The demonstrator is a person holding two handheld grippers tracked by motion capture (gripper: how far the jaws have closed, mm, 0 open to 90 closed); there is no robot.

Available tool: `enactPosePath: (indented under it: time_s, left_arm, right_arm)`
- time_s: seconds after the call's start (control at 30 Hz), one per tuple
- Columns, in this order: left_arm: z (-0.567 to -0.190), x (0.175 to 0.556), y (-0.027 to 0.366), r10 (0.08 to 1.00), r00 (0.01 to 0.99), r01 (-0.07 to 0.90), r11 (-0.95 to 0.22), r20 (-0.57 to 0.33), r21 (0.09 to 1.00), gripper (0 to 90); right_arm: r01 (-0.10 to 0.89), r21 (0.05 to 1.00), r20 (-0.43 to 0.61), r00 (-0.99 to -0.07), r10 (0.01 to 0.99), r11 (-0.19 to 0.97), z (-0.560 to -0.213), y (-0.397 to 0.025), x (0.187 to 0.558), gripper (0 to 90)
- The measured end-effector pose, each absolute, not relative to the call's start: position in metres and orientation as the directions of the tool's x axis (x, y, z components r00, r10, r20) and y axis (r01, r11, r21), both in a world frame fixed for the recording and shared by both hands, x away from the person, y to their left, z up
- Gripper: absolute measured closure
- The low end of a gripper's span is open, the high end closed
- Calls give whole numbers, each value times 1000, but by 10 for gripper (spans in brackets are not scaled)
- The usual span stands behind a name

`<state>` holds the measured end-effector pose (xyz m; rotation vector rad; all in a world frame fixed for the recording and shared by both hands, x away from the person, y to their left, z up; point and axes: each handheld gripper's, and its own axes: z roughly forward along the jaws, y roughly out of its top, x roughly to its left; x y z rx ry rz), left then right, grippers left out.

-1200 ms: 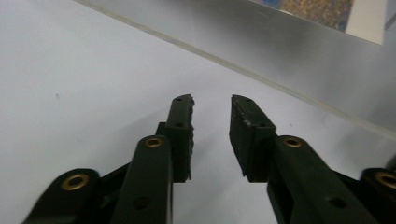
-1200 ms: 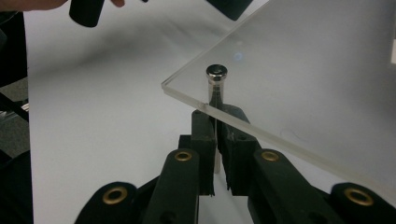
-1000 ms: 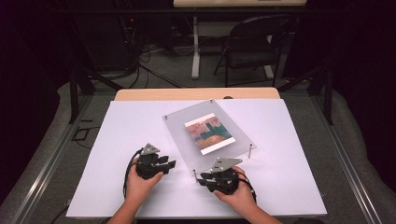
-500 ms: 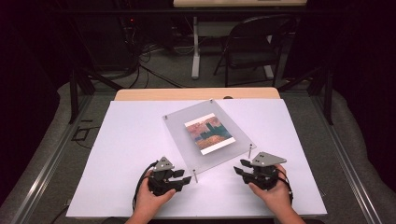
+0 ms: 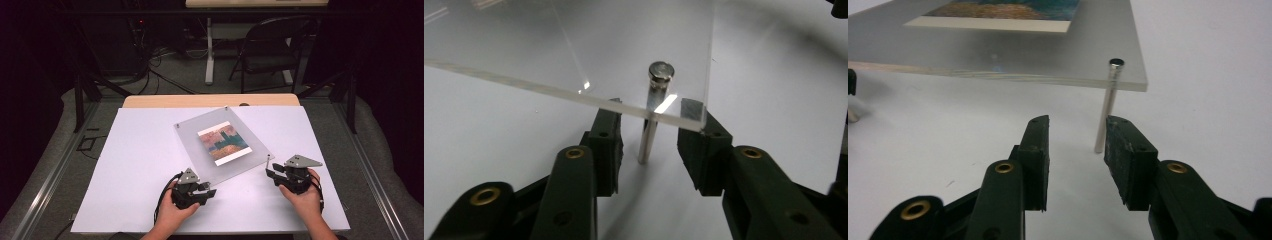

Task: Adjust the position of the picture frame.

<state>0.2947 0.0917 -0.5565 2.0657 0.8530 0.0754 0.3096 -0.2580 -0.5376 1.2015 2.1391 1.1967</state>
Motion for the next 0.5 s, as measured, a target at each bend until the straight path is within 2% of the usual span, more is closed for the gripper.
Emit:
enactPosePath:
  time_s: [0.13,0.23,0.3,0.5]
  left_arm:
    - [-558,298,86,589,765,544,-378,-259,749,742]
    - [-558,297,84,597,773,522,-404,-216,751,802]
    - [-559,298,85,600,767,532,-395,-228,749,841]
    - [-559,298,86,599,767,529,-390,-229,753,849]
  right_arm:
    - [506,828,75,-526,847,241,-540,-261,314,625]
    - [512,827,81,-517,852,232,-543,-261,318,628]
    - [514,823,68,-511,857,241,-544,-260,321,632]
    - [519,815,54,-511,858,258,-551,-254,335,651]
